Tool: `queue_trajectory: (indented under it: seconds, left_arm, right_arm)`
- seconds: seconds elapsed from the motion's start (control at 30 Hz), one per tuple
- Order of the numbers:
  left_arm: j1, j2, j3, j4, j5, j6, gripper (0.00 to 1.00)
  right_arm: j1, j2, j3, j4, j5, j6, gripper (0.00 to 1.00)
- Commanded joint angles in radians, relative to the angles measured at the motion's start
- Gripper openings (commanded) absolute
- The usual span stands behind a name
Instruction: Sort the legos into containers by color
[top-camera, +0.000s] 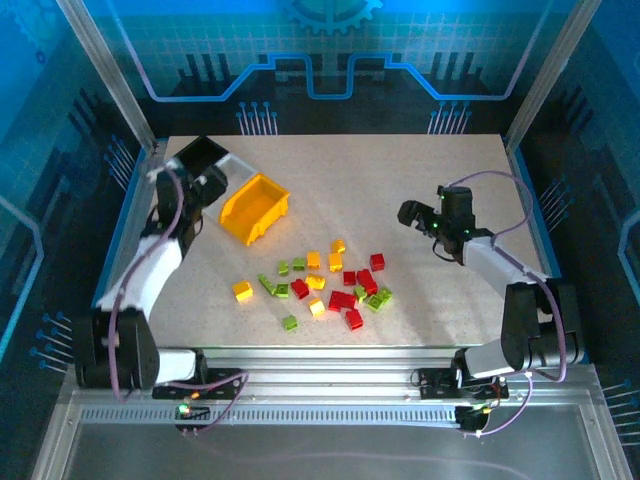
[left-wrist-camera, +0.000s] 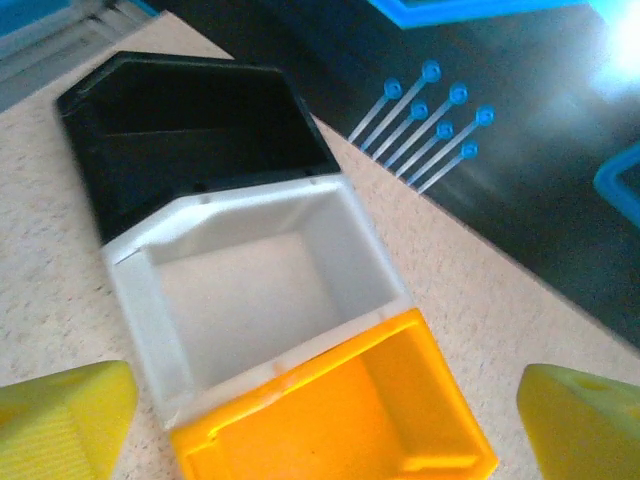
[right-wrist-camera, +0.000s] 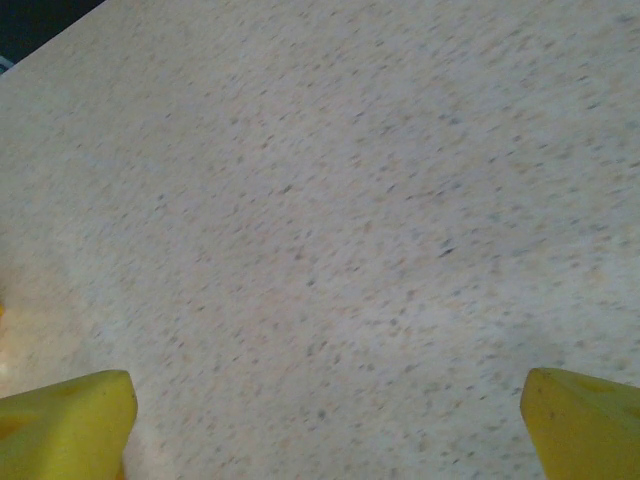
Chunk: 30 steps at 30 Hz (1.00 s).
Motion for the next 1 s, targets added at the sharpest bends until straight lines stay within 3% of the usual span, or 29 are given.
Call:
queue_trajectory:
  seconds: [0.0, 0.1, 0.3, 0.47, 0.97]
  left_arm:
    - [-0.047, 0.172, 0.224, -0.345, 0.059, 0.225, 0.93]
    - [-0.072, 0.303, 0.353, -0.451, -0.003, 0.296, 0.93]
    - [-0.110, 0.447, 0.447, -0.459, -0.108, 0.382, 0.90]
    - [-0.131, 0.505, 0.462, -0.409, -0.149, 0.416, 0.90]
    - [-0.164, 0.713, 0.621, -0.512, -0.253, 0.484, 0.78]
  right_arm:
    - [0.025, -0.024, 0.019, -0.046, -0.077, -0.019, 1.00]
    - [0.040, -0.040, 0.019, -0.062, -0.077, -0.028, 1.00]
    - [0.059, -0.071, 0.025, -0.098, -0.061, -0.049, 1.00]
    - [0.062, -0.102, 0.026, -0.124, -0.061, -0.055, 1.00]
    - [0.063, -0.213, 0.046, -0.209, -0.028, -0.066, 1.00]
